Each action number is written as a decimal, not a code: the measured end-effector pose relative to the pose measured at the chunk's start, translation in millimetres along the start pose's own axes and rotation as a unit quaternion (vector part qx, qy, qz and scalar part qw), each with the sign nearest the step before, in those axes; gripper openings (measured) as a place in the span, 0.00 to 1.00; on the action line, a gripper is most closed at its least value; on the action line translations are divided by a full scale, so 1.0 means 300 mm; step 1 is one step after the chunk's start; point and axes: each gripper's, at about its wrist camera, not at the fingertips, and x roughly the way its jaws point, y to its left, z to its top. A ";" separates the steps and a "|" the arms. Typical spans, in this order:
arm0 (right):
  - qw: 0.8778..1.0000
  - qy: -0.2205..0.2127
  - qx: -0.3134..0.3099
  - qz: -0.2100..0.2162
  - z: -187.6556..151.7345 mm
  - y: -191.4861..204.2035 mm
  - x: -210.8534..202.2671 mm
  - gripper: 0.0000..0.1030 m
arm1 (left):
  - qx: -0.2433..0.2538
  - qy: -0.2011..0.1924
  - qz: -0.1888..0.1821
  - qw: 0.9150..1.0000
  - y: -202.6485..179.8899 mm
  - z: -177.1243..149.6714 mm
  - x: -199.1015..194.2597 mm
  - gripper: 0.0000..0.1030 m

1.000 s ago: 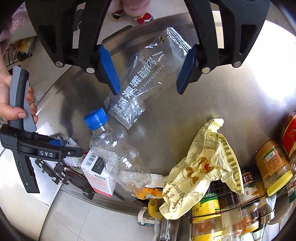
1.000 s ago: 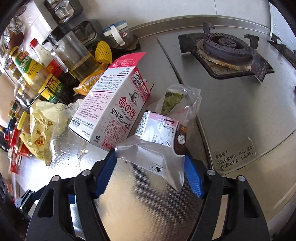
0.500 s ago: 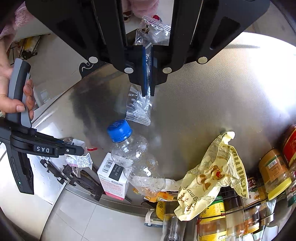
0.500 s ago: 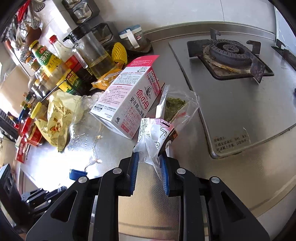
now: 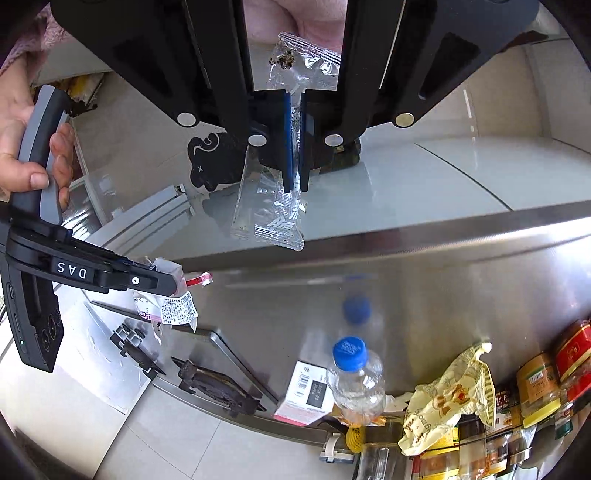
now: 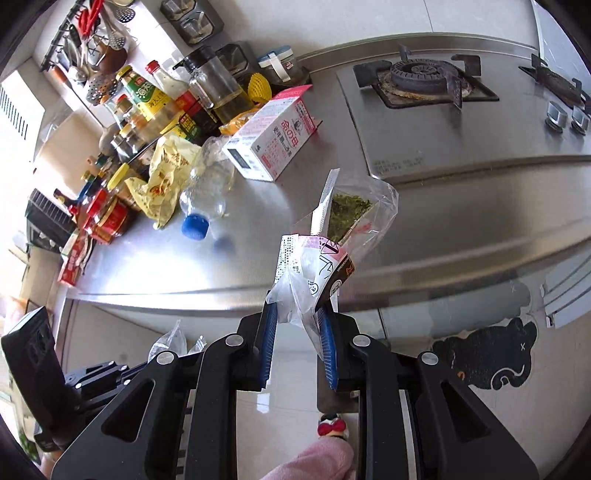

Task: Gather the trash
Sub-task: 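Carry both bags over the bin and open both grippers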

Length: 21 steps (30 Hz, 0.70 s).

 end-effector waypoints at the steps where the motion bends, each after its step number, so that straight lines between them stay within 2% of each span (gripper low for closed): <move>1: 1.000 0.005 0.000 -0.001 -0.030 -0.010 0.000 0.23 | -0.002 0.007 -0.002 1.000 -0.009 -0.028 0.009 0.01; 5: 0.999 0.031 0.013 -0.002 -0.137 -0.063 0.035 0.23 | -0.011 0.037 -0.006 0.999 -0.031 -0.124 0.094 0.01; 9: 0.997 0.069 0.028 -0.002 -0.238 -0.127 0.133 0.23 | -0.026 0.073 -0.008 0.997 -0.026 -0.213 0.215 0.01; 15: 0.990 0.132 0.053 0.002 -0.362 -0.229 0.385 0.23 | -0.046 0.114 -0.008 0.992 0.017 -0.301 0.446 0.01; 21: 0.983 0.165 0.077 -0.017 -0.437 -0.319 0.622 0.23 | -0.065 0.149 0.006 0.987 0.087 -0.405 0.692 0.01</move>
